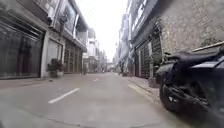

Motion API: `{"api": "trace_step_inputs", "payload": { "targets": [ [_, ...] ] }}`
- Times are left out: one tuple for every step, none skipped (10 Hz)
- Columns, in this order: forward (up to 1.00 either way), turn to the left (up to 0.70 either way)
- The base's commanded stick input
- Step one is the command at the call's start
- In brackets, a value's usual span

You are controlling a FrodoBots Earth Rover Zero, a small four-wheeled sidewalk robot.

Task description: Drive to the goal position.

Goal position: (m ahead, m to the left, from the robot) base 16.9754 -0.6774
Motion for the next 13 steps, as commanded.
{"api": "trace_step_inputs", "payload": {
  "targets": [
    [0.47, 0.01],
    [0.47, 0.01],
    [0.47, 0.01],
    [0.47, 0.01],
    [0.47, 0.01],
    [0.47, 0.01],
    [0.47, 0.01],
    [0.47, 0.01],
    [0.47, 0.01],
    [0.47, 0.01],
    [0.47, 0.01],
    [0.47, 0.01],
    [0.47, 0.01]
  ]
}}
